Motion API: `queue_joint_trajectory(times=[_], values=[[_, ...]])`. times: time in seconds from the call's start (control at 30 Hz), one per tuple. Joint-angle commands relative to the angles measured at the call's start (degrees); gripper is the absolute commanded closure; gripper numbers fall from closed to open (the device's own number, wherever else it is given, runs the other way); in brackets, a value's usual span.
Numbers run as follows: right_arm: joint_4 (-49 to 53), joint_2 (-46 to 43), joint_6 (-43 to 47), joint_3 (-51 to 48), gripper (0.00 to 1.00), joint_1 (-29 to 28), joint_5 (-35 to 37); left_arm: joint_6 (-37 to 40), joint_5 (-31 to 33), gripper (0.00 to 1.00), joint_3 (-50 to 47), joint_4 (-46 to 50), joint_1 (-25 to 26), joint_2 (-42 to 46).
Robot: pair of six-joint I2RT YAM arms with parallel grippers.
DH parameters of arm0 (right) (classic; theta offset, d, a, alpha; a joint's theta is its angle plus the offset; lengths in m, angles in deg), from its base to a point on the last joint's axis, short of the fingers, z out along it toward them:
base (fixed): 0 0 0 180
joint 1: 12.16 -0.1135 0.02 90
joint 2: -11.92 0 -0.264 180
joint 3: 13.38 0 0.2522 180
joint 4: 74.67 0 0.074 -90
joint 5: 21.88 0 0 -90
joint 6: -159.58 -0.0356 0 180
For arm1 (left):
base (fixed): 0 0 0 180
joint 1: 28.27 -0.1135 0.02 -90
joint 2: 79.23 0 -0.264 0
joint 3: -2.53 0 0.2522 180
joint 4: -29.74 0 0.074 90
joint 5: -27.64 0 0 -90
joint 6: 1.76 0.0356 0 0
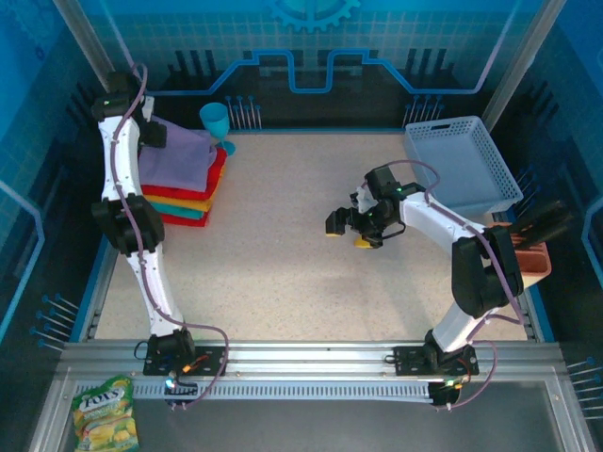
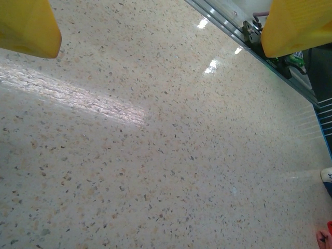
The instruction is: Fold and stack the t-shirts
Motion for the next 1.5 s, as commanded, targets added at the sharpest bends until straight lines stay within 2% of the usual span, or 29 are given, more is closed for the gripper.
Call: queue_joint_trajectory(times=[0.0, 0.1, 0.33, 0.47, 0.7, 0.9, 1.1, 1.2, 1.47], values=[[1.6, 0.0, 0.6, 1.0, 0.0, -0.7, 0.3, -2.7, 6.1, 0.22, 1.6, -0.3, -0.3, 1.4], [1.2, -0.9, 0.6, 0.3, 0.0, -0.8, 0.4, -4.5, 8.7, 0.15, 2.1, 0.0, -0.3, 3.0], [1.1, -1.9, 1.8, 1.4, 0.0, -0.8, 1.6, -12.5, 5.1, 0.1, 0.5, 3.6, -0.2, 11.1], [1.3, -2.7, 3.3, 3.0, 0.0, -0.6, 3.3, -16.6, -1.3, 0.07, -9.1, 0.0, 0.1, 20.3], [1.5, -6.1, 4.2, 4.5, 0.0, 0.9, 6.6, -20.7, -10.1, 0.04, -33.1, -15.9, 0.6, 37.8], [1.3, -10.5, 5.3, 4.0, 0.0, 2.1, 6.8, -22.8, -21.9, 0.03, -42.4, -25.5, 0.3, 44.6], [0.2, -16.1, 6.3, 0.0, 0.0, 2.4, 8.4, -29.5, -33.9, 0.01, -43.6, -33.6, -1.8, 42.4], [0.0, -18.0, 6.9, -2.2, 0.0, 3.0, 9.1, -34.5, -37.4, 0.01, -43.1, -37.8, -2.2, 38.8], [-0.8, -19.4, 7.7, -6.1, 0.0, 5.5, 7.6, -48.2, -45.4, 0.01, -45.4, -57.3, -2.5, 27.4]])
